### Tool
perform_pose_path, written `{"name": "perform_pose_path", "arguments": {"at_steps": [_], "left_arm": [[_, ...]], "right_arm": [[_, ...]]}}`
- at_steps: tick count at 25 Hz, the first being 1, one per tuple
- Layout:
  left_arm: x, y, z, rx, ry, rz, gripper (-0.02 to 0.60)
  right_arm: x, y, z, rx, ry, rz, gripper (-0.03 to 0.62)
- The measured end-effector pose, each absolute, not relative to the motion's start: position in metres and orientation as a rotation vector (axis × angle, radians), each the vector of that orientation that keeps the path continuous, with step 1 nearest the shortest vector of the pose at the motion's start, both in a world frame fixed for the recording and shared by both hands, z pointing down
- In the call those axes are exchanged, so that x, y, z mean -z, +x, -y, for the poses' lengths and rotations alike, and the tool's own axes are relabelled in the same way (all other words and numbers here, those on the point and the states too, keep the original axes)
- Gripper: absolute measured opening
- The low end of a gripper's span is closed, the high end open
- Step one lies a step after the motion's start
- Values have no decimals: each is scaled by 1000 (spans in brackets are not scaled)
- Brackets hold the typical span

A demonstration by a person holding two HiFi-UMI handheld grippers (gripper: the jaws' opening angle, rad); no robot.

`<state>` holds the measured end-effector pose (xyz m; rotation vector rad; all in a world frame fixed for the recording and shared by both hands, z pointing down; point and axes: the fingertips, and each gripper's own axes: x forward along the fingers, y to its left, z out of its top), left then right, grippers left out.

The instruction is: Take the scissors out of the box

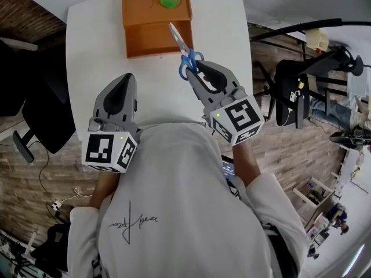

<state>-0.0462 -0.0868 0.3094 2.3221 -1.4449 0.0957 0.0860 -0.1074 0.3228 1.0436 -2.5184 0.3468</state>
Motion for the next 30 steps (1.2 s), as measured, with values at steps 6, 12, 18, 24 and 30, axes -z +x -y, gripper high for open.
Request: {"name": "perform_pose_path", "arguments": {"at_steps": [6, 12, 18, 24, 30], "left_arm": [[-303, -44, 85, -72, 2346, 1432, 3], [-295, -40, 85, -66, 2361, 1419, 3], [-280, -37, 84, -45, 2387, 1416, 3], [-277, -37, 84, -44, 2401, 1418, 5], [-276, -39, 80, -45, 2395, 1418, 3]], "right_arm": [[-302, 86, 97, -307, 1087, 2559, 92], [-280, 87, 85, -276, 1140, 2605, 92], [-273, 99, 88, -322, 1223, 2615, 92], [-265, 102, 92, -308, 1211, 2639, 92], [-260, 101, 92, -312, 1199, 2650, 92]]}}
